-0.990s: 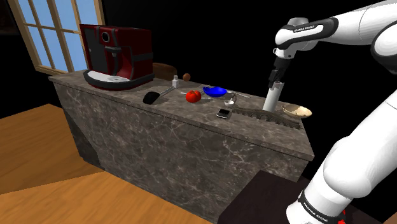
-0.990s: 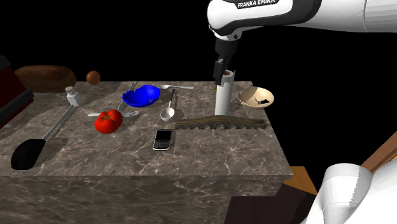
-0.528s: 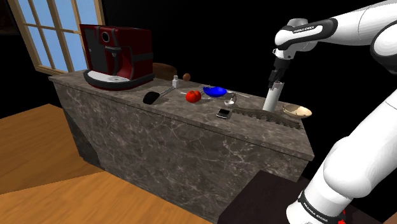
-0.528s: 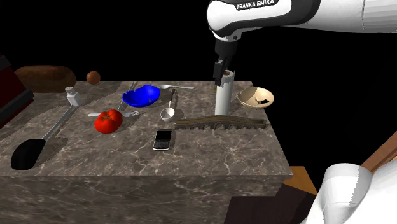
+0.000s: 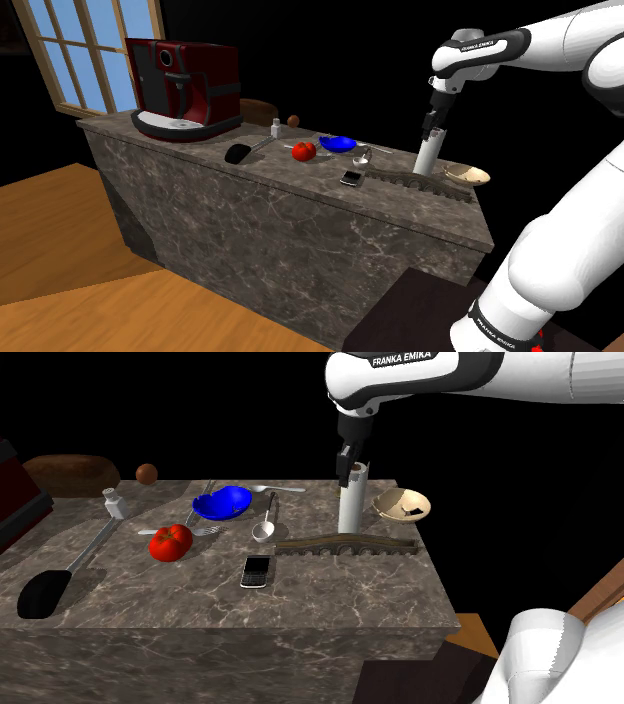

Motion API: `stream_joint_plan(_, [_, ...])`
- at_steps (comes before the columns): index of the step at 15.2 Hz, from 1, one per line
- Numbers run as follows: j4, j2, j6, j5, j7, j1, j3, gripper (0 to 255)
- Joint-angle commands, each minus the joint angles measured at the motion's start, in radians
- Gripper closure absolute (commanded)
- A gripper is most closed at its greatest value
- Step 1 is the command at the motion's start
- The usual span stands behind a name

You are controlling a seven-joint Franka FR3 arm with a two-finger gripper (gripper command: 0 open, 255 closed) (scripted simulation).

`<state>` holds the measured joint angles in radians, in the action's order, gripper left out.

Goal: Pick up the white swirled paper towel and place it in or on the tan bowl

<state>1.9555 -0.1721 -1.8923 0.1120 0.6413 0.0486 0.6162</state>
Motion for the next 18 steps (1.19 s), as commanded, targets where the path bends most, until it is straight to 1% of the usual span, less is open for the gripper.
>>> stream_joint_plan(1, [0.001,0.000,-0.001,0.001,0.000,0.001,0.001,255])
stream_joint_plan(2, [0.000,0.002,-0.001,0.001,0.001,0.001,0.001,255])
stream_joint_plan(7, [-0.067,0.001,0.066,-0.001,0.003,-0.001,-0.003,255])
stream_joint_plan(18, [-0.237,0.025,0.216,-0.018,0.016,-0.006,-0.003,255])
